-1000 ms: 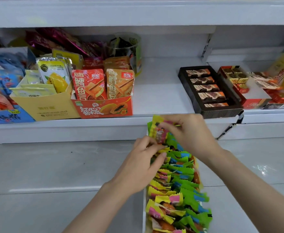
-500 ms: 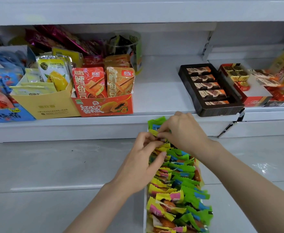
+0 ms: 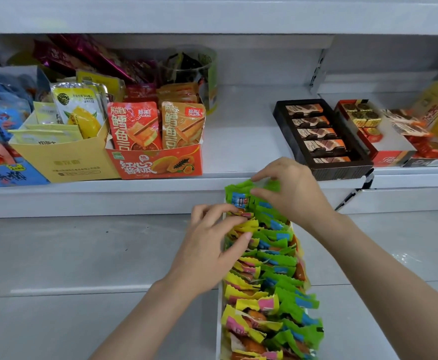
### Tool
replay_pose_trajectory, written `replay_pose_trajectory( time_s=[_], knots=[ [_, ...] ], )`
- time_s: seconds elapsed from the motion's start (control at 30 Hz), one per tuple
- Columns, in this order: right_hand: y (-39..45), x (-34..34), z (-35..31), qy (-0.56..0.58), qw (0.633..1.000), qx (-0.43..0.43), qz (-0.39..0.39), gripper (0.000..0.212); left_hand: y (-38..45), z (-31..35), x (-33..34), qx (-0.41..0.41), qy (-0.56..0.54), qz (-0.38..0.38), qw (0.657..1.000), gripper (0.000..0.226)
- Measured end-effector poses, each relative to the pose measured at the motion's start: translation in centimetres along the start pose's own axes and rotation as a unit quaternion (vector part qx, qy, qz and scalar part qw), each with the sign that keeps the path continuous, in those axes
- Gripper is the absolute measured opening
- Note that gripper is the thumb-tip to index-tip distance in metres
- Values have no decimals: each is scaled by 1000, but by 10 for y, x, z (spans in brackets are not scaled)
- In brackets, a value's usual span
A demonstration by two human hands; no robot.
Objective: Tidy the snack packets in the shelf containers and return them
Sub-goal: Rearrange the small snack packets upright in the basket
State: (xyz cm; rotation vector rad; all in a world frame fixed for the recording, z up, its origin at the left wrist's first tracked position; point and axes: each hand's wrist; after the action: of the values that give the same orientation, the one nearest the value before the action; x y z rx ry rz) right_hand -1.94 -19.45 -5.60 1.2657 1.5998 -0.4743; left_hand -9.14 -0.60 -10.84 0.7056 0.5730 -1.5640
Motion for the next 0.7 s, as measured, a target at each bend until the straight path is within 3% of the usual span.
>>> replay_pose_trajectory(
  time_s=[0.23, 0.5, 0.6, 0.7],
  knots=[
    [-6, 19, -2, -10, 1000, -3, 23, 22, 4, -4, -6, -9, -37, -50, 998, 40],
    [-1, 25, -4, -56, 998, -35, -21, 17, 2, -8, -2, -26, -83, -62, 994, 35],
    [-5, 23, -10, -76, 995, -70, 16, 13, 1, -9, -3, -27, -82, -66, 994, 36],
    [-5, 6, -18, 31, 992, -86, 84, 5, 1, -8, -3, -29, -76, -64, 995, 41]
  ],
)
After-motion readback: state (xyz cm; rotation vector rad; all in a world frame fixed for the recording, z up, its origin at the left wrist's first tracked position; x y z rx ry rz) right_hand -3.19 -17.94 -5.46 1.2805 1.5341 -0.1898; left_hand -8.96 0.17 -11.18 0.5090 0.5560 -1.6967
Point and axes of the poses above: each hand's wrist, its own y-axis towards the middle knuckle, its own x-axis out of the palm, z = x × y, and after that the axes turned 15 degrees about -x, right-handed
